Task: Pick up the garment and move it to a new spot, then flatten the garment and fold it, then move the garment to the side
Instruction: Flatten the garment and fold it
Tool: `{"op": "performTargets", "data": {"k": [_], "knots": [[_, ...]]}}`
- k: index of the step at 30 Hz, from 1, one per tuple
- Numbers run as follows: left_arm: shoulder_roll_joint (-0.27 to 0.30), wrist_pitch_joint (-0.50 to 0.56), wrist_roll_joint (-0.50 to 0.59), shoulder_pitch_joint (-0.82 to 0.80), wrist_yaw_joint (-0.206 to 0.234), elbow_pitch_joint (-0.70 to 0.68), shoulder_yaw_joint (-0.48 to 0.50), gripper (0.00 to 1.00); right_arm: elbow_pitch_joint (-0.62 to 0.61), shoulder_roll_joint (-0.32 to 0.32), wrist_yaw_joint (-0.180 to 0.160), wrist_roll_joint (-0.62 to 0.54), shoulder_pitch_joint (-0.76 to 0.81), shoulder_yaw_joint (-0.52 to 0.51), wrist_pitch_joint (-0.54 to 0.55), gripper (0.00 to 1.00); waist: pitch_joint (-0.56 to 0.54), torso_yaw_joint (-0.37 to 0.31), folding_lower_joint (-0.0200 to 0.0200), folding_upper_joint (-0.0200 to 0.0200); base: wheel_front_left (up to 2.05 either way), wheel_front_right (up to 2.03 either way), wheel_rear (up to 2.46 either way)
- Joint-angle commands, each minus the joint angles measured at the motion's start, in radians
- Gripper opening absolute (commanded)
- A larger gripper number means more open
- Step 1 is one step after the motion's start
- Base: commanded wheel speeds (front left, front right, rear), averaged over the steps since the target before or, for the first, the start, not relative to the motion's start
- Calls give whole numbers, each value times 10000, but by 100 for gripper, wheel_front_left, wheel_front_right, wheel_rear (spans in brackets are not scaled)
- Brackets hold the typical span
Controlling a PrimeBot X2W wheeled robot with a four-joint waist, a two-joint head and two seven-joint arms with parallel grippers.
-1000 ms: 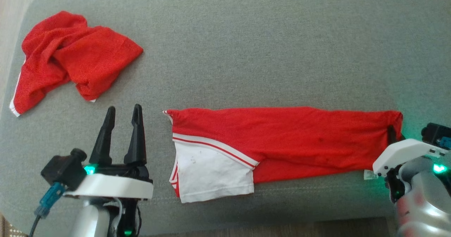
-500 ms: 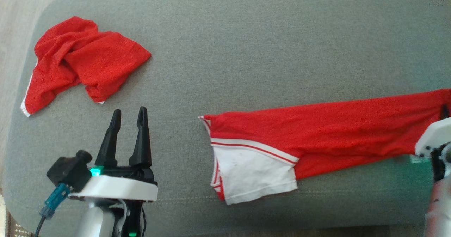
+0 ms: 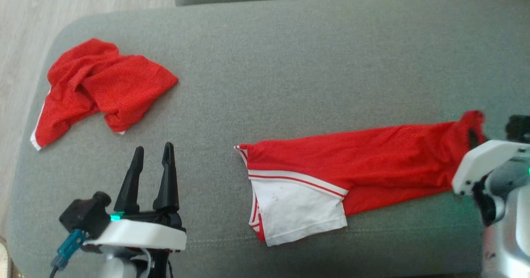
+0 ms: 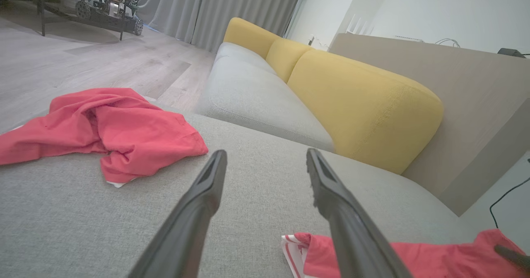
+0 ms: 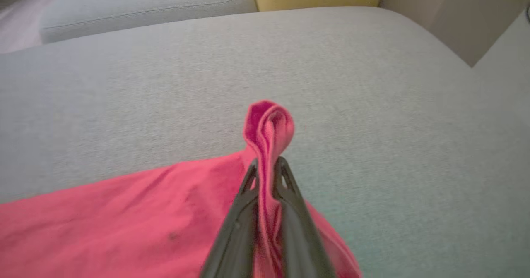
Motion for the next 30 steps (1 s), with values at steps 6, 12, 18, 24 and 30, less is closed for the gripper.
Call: {"op": "performTargets", "data": {"k": [6, 12, 18, 24, 30], "knots": [[-7, -122, -126, -38, 189, -303, 174, 100, -1895, -102, -4, 2559, 642, 1959, 1050, 0, -444, -149, 0, 0, 0, 0, 0], [-7, -122, -123, 25, 212, -232, 43, 100, -3000, -102, -4, 5139, 1280, 3512, 1476, 0, -511, -88, 0, 0, 0, 0, 0], [-7, -122, -117, 70, 213, -127, -73, 100, -3208, -101, -4, 7404, 1829, 5366, 954, 0, -496, 71, 0, 0, 0, 0, 0], [-7, -122, -176, -4, 237, -104, -96, 100, -2530, -101, -4, 8143, 1782, 6571, 135, 0, -423, 240, 0, 0, 0, 0, 0], [-7, -122, -250, -110, 221, -74, -193, 100, -1189, -101, -4, 8598, 1173, 7611, -822, 0, -260, 539, 0, 0, 0, 0, 0]]}}
